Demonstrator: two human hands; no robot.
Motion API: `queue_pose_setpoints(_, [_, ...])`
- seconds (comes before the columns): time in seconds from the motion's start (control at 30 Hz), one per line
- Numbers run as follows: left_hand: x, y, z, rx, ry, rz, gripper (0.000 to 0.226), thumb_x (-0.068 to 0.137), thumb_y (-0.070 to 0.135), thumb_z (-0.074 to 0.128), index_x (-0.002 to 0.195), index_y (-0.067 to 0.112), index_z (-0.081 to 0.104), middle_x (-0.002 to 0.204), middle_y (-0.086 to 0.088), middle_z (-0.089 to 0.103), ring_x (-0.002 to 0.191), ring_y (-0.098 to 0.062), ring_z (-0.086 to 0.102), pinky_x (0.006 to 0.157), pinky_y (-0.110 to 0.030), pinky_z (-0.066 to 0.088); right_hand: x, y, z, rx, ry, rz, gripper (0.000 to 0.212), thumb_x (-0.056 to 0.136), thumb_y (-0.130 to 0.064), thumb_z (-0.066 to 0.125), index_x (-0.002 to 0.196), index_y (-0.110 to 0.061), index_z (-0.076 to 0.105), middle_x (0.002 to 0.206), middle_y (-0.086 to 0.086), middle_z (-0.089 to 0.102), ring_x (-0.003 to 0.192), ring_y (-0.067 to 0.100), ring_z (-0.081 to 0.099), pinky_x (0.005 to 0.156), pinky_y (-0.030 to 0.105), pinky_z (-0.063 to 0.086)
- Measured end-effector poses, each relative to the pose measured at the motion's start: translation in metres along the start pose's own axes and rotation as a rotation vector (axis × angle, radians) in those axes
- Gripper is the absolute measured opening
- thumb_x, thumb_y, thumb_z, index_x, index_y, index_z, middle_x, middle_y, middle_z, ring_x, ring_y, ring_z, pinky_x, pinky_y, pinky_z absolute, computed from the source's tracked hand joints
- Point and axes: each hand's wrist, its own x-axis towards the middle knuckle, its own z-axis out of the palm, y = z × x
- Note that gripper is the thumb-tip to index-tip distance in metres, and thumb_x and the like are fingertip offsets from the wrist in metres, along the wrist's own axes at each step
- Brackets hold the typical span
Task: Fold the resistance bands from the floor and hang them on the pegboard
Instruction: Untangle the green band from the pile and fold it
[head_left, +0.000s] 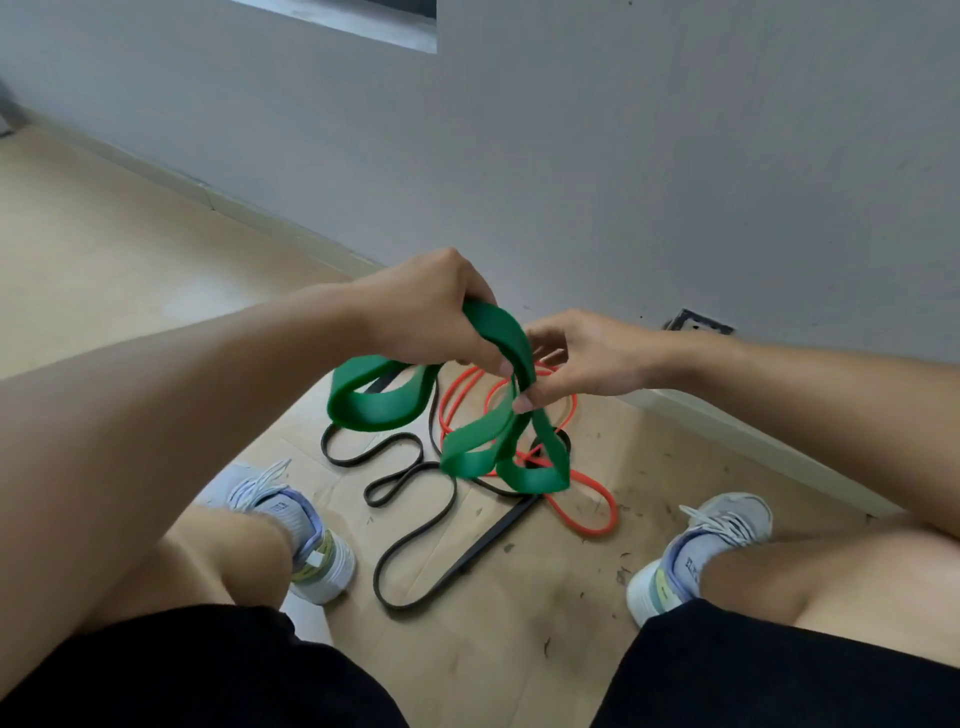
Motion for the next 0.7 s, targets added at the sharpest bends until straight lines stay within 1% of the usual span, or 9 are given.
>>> queue_pose_setpoints(0.07, [-0.004,0.000,-0.005,-0.039,0.055,0.011,0.027,0.073,0.046,0.086,0.083,0.022,0.076,0.060,0.004,0.063,0.046,-0.005,0.048,0.041,-0.013,0.032,-0.001,0.000,-0.001,0.045,-0.028,-0.002,0.028,0.082,-0.026,0.087,0.107,-0.029,0.075,0.112,-0.006,0.077,0.110,0.011,0.071,0.105,0.043,0.053])
queue_pose_setpoints(0.17, [-0.008,-0.001,-0.011,-0.123,0.102,-0.007,0.028,0.078,0.049,0.082,0.088,0.023,0.077,0.070,0.003,0.072,0.057,-0.006,0.057,0.050,-0.015,0.039,0.000,0.000,0.003,0.138,0.009,-0.012,0.035,0.079,-0.025,0.087,0.110,-0.018,0.073,0.111,-0.002,0.078,0.110,0.015,0.072,0.103,0.044,0.055])
queue_pose_setpoints(0.27, [-0.010,-0.003,-0.015,-0.217,0.111,-0.039,0.026,0.083,0.047,0.078,0.091,0.023,0.076,0.079,0.005,0.078,0.068,-0.003,0.066,0.059,-0.018,0.042,0.002,-0.002,0.005,0.240,0.081,-0.019,0.026,0.080,-0.012,0.087,0.099,-0.015,0.070,0.091,-0.009,0.077,0.092,0.005,0.073,0.086,0.031,0.057])
queue_pose_setpoints(0.33, [-0.010,-0.008,-0.019,-0.310,0.119,-0.042,0.024,0.085,0.042,0.078,0.095,0.020,0.077,0.084,0.005,0.080,0.077,0.000,0.073,0.074,-0.020,0.050,0.002,-0.003,0.001,0.280,0.131,-0.030,0.027,0.082,-0.009,0.085,0.102,-0.012,0.068,0.096,-0.005,0.079,0.094,0.011,0.075,0.087,0.031,0.057])
queue_pose_setpoints(0.4, [-0.011,-0.014,-0.021,-0.463,0.128,-0.034,0.028,0.085,0.036,0.078,0.102,0.013,0.076,0.094,0.000,0.080,0.089,-0.012,0.077,0.095,-0.035,0.055,0.000,-0.006,-0.003,0.321,0.171,-0.024,0.035,0.082,-0.013,0.086,0.109,-0.010,0.065,0.106,0.005,0.079,0.102,0.020,0.076,0.093,0.036,0.058])
queue_pose_setpoints(0.43, [-0.012,-0.017,-0.021,-0.551,0.120,-0.025,0.032,0.086,0.033,0.077,0.107,0.009,0.074,0.100,-0.004,0.080,0.093,-0.018,0.077,0.100,-0.041,0.055,-0.001,-0.007,-0.002,0.340,0.183,-0.014,0.040,0.080,-0.016,0.087,0.113,-0.011,0.064,0.110,0.006,0.078,0.103,0.020,0.075,0.094,0.035,0.058])
queue_pose_setpoints(0.57, [-0.009,-0.018,-0.015,-0.809,0.074,0.020,0.041,0.085,0.026,0.069,0.118,0.002,0.067,0.114,-0.012,0.076,0.104,-0.028,0.075,0.107,-0.045,0.051,0.000,-0.017,0.010,0.362,0.187,-0.001,0.060,0.076,-0.023,0.091,0.126,-0.020,0.057,0.118,0.003,0.074,0.108,0.011,0.073,0.094,0.031,0.059])
queue_pose_setpoints(0.63, [-0.006,-0.016,-0.014,-0.875,0.064,0.039,0.047,0.084,0.028,0.068,0.123,0.000,0.066,0.117,-0.013,0.075,0.107,-0.029,0.073,0.108,-0.044,0.051,0.004,-0.021,0.015,0.336,0.212,-0.005,0.054,0.077,-0.026,0.090,0.123,-0.021,0.061,0.118,-0.002,0.073,0.108,0.005,0.072,0.095,0.029,0.058])
queue_pose_setpoints(0.7, [-0.004,-0.017,-0.015,-0.904,0.075,0.041,0.049,0.085,0.029,0.066,0.126,0.000,0.064,0.120,-0.013,0.074,0.111,-0.030,0.071,0.107,-0.043,0.052,0.007,-0.021,0.012,0.323,0.270,-0.003,0.033,0.080,-0.027,0.088,0.106,-0.021,0.069,0.113,-0.003,0.077,0.105,0.008,0.073,0.100,0.034,0.057])
